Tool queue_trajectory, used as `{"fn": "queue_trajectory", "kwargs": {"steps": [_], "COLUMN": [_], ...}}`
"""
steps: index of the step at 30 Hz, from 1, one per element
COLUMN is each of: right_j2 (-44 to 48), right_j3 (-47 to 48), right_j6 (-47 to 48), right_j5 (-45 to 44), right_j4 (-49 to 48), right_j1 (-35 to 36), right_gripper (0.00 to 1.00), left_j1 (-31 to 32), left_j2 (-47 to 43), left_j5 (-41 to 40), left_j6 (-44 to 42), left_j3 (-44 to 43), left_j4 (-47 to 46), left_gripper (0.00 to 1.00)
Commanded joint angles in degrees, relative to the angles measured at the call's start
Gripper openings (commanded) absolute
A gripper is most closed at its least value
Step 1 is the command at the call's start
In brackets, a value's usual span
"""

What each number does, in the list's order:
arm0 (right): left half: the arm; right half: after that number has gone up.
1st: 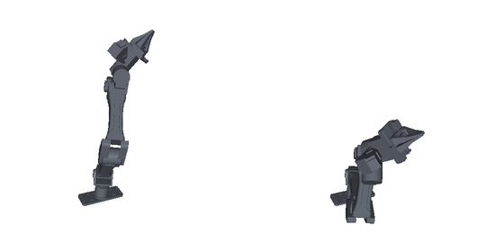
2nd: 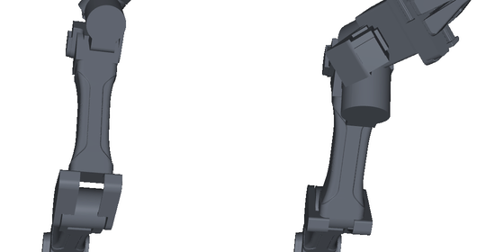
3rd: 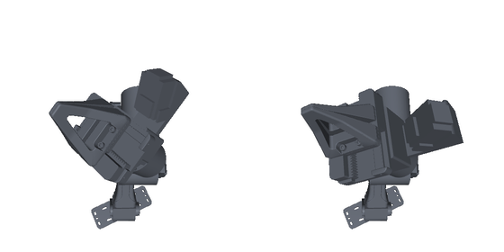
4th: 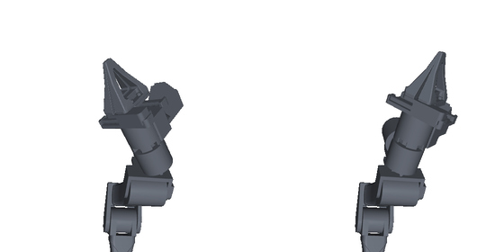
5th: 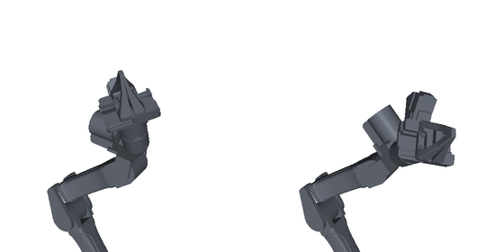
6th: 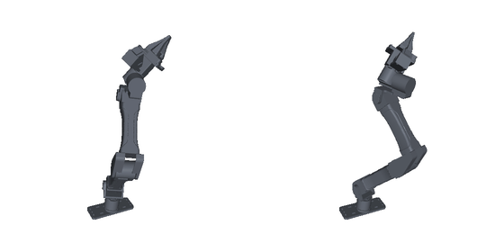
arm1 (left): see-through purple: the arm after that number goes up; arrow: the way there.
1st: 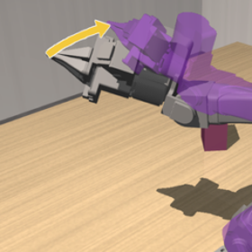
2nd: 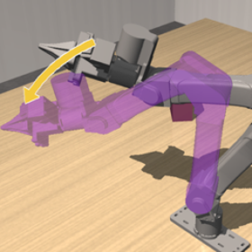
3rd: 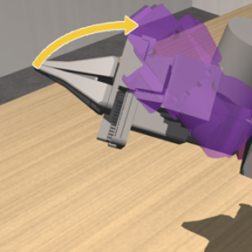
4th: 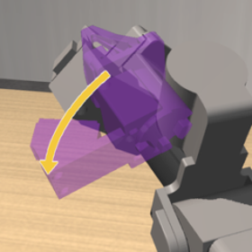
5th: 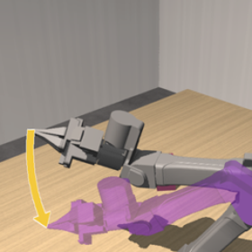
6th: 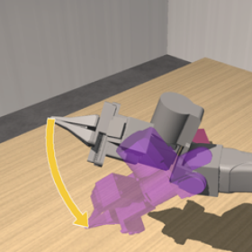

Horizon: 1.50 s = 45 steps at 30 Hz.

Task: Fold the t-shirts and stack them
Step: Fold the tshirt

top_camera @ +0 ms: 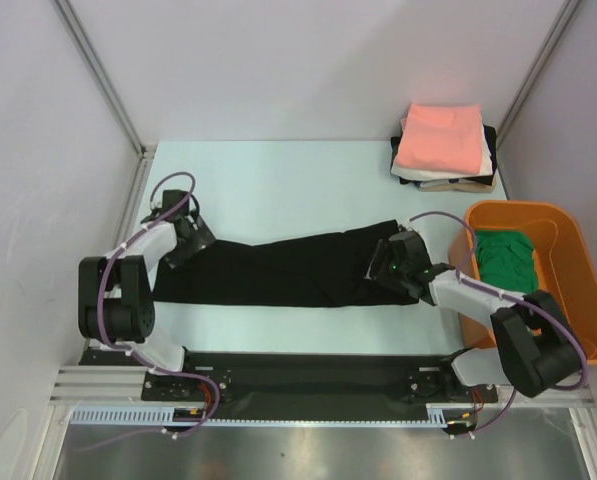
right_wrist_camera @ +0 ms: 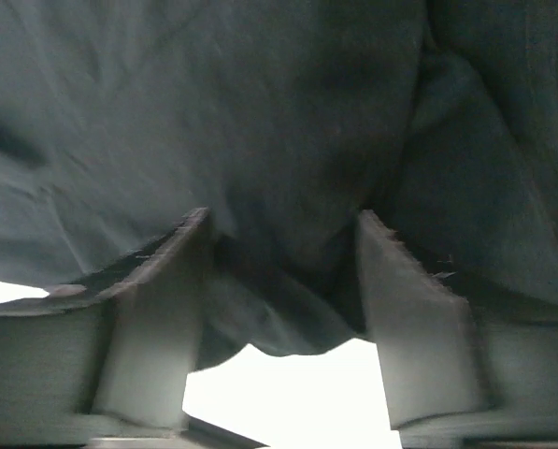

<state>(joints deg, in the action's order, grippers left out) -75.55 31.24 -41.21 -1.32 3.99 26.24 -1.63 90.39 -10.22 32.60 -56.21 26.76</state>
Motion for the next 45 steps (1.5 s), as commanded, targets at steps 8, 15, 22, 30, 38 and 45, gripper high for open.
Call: {"fn": "queue_trajectory", "kwargs": {"steps": [8,15,22,30,38,45], "right_j2": [-17.51,-30.95,-50.81,-73.85,-84.06,-86.25], "right_j3": [8.38,29.37,61.00,96.69,112.46,115.09], "right_j6": [0.34,7.54,17.38,23.27,22.84,22.58], "right_j5": [0.62,1.59,6.41,13.17,16.44,12.23], "right_j4": [-9.35,-1.02,6.01,11.39,4.55,-1.35], "right_j1": [-1.01,-2.77,-4.00,-4.97,-5.15,-5.32], "right_gripper": [0.02,0.00,0.00,0.00,0.00,0.00], "left_j1": [1.01,1.19,1.19,11.19,33.78,47.23], "left_j2": [2.69,-1.17,-9.61,-22.35,-24.13,-21.48], "left_j5": [7.14,12.67,21.63,31.40,30.35,29.02], "left_j6": [0.89,2.55,6.94,21.94,38.05,48.41], "left_j3": [9.79,14.45,22.71,35.81,34.68,30.10], "left_j4": [-6.98,-7.95,-10.23,-15.33,-20.17,-19.55], "left_gripper": [0.36,0.00,0.00,0.00,0.01,0.57]}}
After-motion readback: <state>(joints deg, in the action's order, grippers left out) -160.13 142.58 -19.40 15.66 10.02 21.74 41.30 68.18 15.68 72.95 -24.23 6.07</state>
